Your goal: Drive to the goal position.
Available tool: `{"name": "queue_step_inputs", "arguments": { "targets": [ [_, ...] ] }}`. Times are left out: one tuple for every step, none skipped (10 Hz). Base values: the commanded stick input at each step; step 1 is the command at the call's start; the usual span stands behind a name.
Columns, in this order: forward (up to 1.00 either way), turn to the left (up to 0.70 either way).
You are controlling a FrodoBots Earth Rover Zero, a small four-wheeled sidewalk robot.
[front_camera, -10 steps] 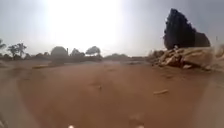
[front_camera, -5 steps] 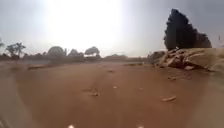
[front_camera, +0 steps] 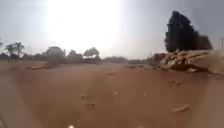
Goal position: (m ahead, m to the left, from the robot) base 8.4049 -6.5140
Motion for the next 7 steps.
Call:
{"name": "queue_step_inputs", "arguments": {
  "targets": [
    [0.70, 0.00],
    [0.70, 0.00],
    [0.70, 0.00],
    [0.70, 0.00],
    [0.70, 0.00],
    [0.70, 0.00],
    [0.70, 0.00]
  ]
}}
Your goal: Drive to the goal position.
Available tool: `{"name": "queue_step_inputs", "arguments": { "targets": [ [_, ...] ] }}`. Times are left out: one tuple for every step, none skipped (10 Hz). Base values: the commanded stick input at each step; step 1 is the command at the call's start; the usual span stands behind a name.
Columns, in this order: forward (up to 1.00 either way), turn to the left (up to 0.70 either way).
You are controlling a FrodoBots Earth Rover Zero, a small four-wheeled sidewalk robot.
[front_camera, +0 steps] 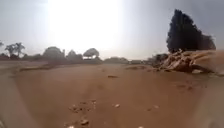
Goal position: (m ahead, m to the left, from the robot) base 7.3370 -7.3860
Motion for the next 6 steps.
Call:
{"name": "queue_step_inputs", "arguments": {
  "targets": [
    [0.70, 0.00],
    [0.70, 0.00],
    [0.70, 0.00],
    [0.70, 0.00],
    [0.70, 0.00],
    [0.70, 0.00]
  ]
}}
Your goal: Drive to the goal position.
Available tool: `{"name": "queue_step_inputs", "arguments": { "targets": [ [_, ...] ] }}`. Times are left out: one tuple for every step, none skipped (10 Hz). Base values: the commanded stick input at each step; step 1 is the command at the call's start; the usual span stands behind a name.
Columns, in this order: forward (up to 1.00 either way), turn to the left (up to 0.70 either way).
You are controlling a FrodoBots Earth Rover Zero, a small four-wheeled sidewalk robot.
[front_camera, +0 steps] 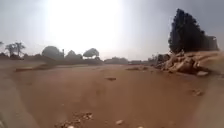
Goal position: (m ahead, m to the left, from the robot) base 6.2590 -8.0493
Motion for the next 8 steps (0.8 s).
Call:
{"name": "queue_step_inputs", "arguments": {
  "targets": [
    [0.70, 0.00],
    [0.70, 0.00],
    [0.70, 0.00],
    [0.70, 0.00],
    [0.70, 0.00],
    [0.70, 0.00],
    [0.70, -0.13],
    [0.70, -0.13]
  ]
}}
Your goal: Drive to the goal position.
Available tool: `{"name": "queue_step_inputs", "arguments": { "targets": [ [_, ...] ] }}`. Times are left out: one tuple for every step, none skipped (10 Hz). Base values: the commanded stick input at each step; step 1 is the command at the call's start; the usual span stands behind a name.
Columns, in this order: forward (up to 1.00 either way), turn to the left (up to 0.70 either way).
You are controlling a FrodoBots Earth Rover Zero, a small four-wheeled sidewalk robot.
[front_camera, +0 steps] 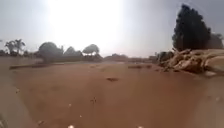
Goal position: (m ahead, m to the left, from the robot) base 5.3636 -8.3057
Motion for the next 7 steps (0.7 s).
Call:
{"name": "queue_step_inputs", "arguments": {
  "targets": [
    [0.70, -0.14],
    [0.70, -0.14],
    [0.70, -0.14],
    [0.70, -0.14],
    [0.70, -0.14],
    [0.70, -0.14],
    [0.70, -0.14]
  ]
}}
